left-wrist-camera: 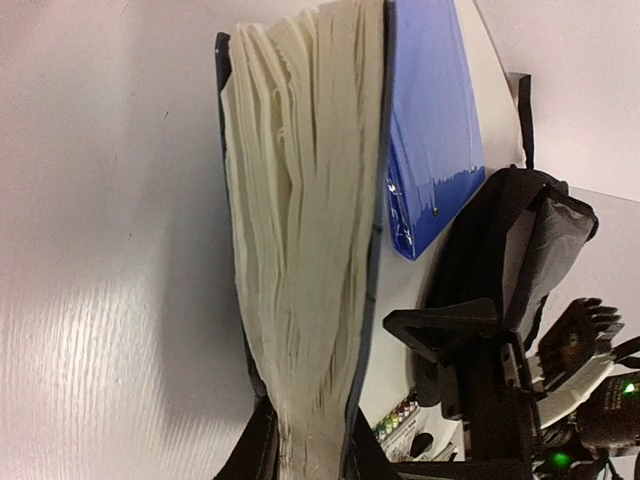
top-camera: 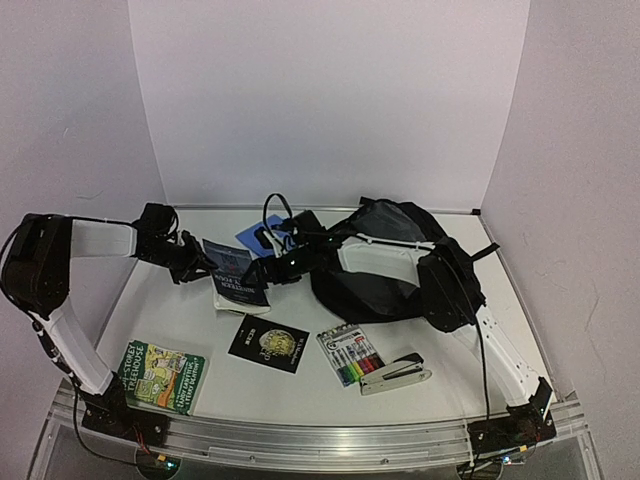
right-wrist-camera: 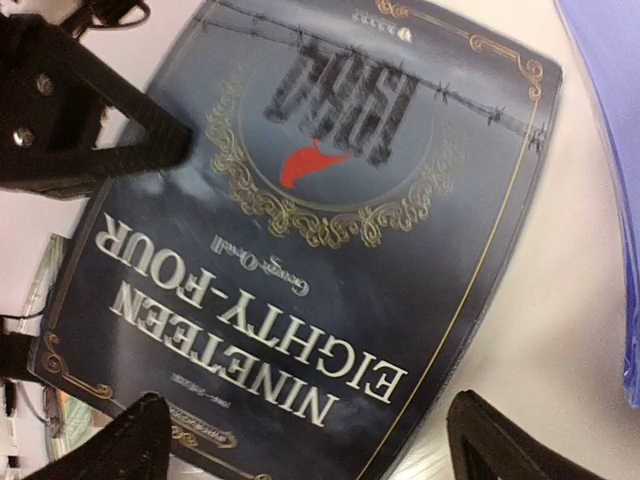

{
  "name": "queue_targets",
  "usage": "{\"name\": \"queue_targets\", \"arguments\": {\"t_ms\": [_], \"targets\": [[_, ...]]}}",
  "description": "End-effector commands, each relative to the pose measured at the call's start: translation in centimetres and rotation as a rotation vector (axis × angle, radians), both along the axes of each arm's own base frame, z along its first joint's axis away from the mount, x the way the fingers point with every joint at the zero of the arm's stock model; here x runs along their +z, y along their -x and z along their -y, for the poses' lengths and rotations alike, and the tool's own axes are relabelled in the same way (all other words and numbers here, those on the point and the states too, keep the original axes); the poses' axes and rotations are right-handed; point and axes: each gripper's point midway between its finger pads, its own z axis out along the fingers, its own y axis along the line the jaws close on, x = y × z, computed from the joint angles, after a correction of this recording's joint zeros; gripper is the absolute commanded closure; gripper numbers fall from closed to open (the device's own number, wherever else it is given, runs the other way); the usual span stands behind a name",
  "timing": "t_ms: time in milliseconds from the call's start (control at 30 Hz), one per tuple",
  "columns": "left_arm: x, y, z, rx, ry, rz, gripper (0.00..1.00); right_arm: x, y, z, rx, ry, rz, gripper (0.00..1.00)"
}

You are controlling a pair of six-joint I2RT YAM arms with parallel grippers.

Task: Pack the student bag
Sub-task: Pick up the book from the center of the board, then place the book in the student bag.

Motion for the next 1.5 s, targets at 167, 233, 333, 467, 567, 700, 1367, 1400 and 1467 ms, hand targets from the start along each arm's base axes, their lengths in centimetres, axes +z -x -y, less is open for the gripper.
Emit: {"name": "queue_targets", "arguments": {"t_ms": [167,233,333,467,567,700,1367,1400,1467], "targets": [[12.3,-1.6,1.4,-0.041,0.111,0.269,1.0,16.7,-4.5,6.9,-0.134,-0.151,0.151,0.02],[13.8,-1.7,1.9,-0.049,0.156,0.291,1.0,16.5,-5.6,9.2,-0.196,-0.069,0.208,0.02],[16.0,-1.6,3.5,-0.094,0.24,0.33,1.0,14.8,-7.0,13.7,-0.281,0.106,0.25,0.03],[17.9,-1.0,6.4,-0.174,0.277,0.36,1.0,12.1,-9.0,20.8,-0.396,0.314,0.261,0.11],[18.2,-0.9,8.4,-0.216,0.291,0.365,1.0,11.1,-9.3,25.3,-0.44,0.439,0.287,0.17],[18.8,-0.9,11.5,-0.267,0.337,0.377,1.0,9.0,-9.3,28.7,-0.452,0.583,0.316,0.23],[14.3,-3.5,22.5,-0.355,0.461,0.293,1.0,-0.5,-10.3,33.4,-0.459,0.956,0.308,0.64],[13.8,-3.6,22.8,-0.355,0.46,0.28,1.0,-0.3,-10.3,33.3,-0.456,0.949,0.307,0.73],[13.0,-3.7,23.3,-0.355,0.456,0.258,1.0,0.8,-10.3,32.8,-0.456,0.919,0.308,0.92]]}}
